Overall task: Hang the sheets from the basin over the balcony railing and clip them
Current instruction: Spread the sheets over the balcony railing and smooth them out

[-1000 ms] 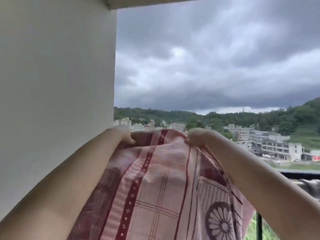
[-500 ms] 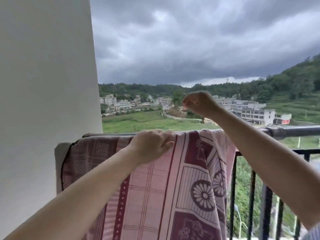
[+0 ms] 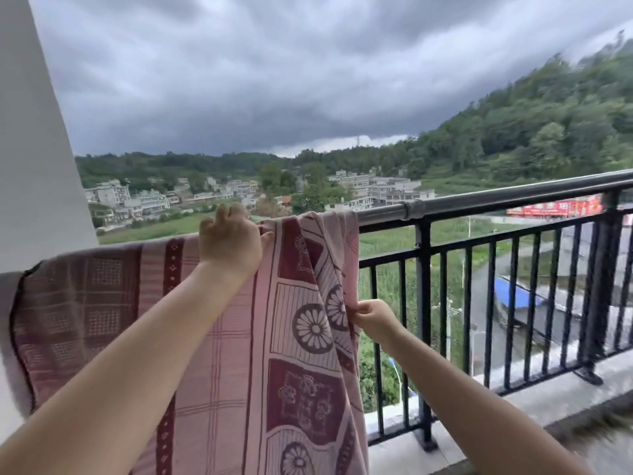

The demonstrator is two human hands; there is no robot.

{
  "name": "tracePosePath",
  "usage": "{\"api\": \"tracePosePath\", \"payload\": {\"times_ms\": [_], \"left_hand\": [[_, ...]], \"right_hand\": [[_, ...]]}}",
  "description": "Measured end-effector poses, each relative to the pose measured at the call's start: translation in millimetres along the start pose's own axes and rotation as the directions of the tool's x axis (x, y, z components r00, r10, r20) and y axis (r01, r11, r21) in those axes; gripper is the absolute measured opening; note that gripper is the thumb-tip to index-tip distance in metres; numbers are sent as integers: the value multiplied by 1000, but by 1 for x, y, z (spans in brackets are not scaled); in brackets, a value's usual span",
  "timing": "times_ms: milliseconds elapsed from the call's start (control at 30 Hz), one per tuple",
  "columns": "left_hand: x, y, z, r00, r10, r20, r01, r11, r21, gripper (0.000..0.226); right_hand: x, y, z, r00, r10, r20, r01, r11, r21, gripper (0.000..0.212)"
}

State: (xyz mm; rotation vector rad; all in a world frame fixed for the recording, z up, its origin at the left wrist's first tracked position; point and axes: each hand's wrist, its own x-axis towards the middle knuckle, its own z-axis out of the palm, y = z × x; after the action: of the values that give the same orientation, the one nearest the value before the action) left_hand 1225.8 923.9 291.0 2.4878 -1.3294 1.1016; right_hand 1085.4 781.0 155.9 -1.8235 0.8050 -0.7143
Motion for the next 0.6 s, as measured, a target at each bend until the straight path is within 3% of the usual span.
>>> {"api": "tracePosePath", "payload": {"times_ms": [67,167,233,333,400,500,600], "left_hand": [[-1,1,2,1000,-17,-11,17,1000,17,54],[2,6,0,998,-66,-8,67,995,74,60],[9,12,-3,995,-100,6,98,990,104,66],[27,20,-6,985,-149,93,127,971,204,62],[43,25,1,969,-191,157,157,966,207,43],[70,38,3,938,-256,231,219,960,177,38],[92,58,-7,957,-271,107,270,963,19,35]], "right_hand": [[-6,3,-22,993,-9,-119,1,998,-68,25],[-18,-14,-80,924,-148,-352,78,975,-208,24],[-18,-45,-118,817,-306,-488,148,930,-337,21],[4,-107,-173,581,-488,-651,162,853,-496,24],[29,-147,-199,509,-578,-638,162,792,-589,25],[68,-200,-210,476,-697,-536,128,658,-742,23],[105,-241,-215,433,-785,-443,94,528,-844,26]]}}
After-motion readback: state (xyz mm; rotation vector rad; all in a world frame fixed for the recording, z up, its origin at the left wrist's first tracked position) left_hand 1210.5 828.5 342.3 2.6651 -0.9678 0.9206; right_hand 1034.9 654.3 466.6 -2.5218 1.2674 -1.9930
